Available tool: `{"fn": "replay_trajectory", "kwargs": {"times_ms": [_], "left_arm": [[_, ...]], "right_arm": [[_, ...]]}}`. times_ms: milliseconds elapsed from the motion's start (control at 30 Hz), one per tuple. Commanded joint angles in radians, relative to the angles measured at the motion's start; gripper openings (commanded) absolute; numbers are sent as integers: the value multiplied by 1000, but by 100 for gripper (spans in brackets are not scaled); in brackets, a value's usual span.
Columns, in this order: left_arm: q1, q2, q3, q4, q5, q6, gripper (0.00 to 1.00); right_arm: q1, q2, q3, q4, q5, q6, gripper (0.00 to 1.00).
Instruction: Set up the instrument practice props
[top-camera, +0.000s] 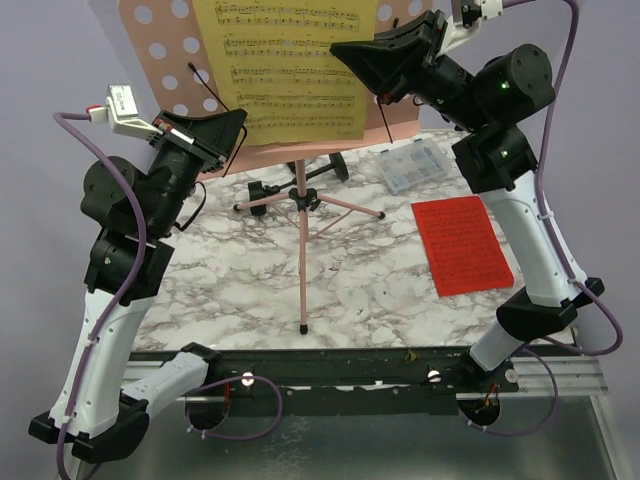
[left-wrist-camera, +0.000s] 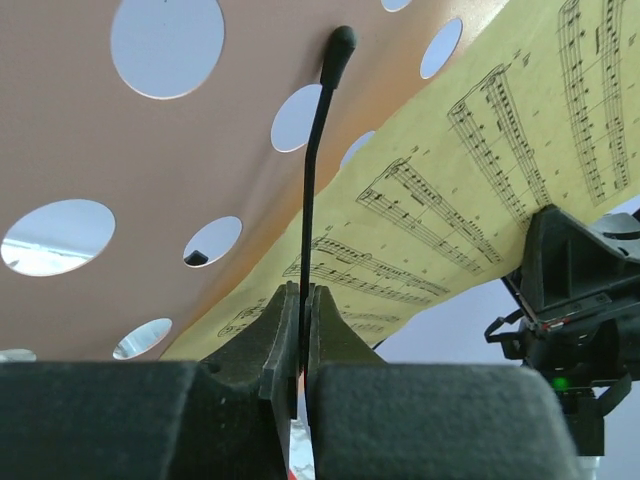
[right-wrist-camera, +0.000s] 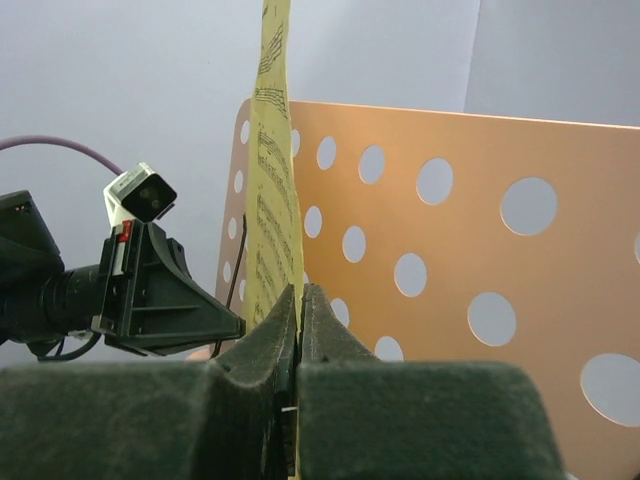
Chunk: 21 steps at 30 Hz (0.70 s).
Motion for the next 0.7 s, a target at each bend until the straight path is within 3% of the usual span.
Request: {"fn": "replay_trajectory", "kwargs": {"times_ms": [0,533,667], "left_arm": [[5,-24,-21,58,41,32,4],[5,-106,-136,240,130,153,0],[5,-126,-177,283,132,159,0]], "right_arm": [[46,33,50,-38,91,-62,1],[195,145,184,-124,250,-203,1],[237,87,80,-58,371,-244,1]]}}
